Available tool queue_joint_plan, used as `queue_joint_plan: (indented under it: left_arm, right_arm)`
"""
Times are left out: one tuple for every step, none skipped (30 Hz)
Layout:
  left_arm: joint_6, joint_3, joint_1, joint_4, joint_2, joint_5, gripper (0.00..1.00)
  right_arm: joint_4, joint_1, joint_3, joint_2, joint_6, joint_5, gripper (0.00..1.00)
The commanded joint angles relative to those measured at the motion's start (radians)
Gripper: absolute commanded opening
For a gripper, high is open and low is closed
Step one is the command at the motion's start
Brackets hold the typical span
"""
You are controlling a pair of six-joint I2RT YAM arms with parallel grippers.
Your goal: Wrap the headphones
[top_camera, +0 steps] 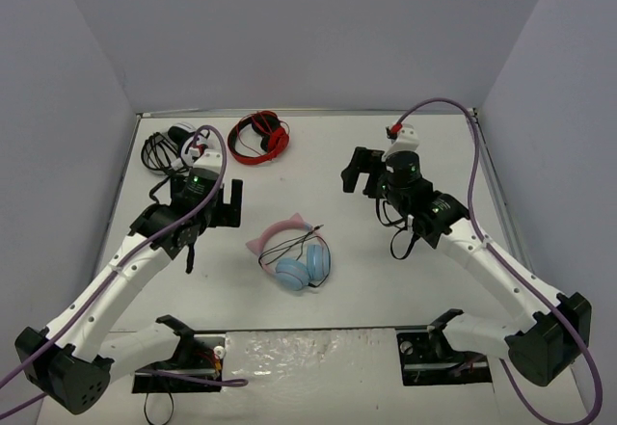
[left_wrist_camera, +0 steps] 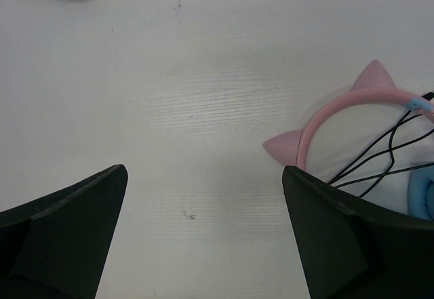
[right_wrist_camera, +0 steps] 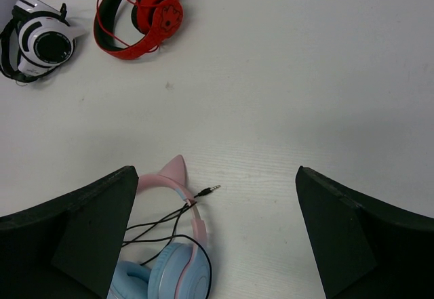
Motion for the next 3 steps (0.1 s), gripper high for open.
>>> queue_joint_plan:
  left_arm:
    - [0.009,0.018,0.004,0.064,-0.021,-0.032,0.97]
    - [0.009,0.018,0.004,0.065,-0.020,-0.034,0.97]
    - [0.010,0.018,0.004,0.067,-0.020,-0.035,0.97]
  right_arm:
    - [0.052,-0.003,0.049,-0.018,-0.002,0.033,1.00]
    - [0.052,-0.004,0.049,-0.020,-0.004,0.031,1.00]
    - [0.052,-0.004,0.049,-0.023,-0.006,0.028,1.00]
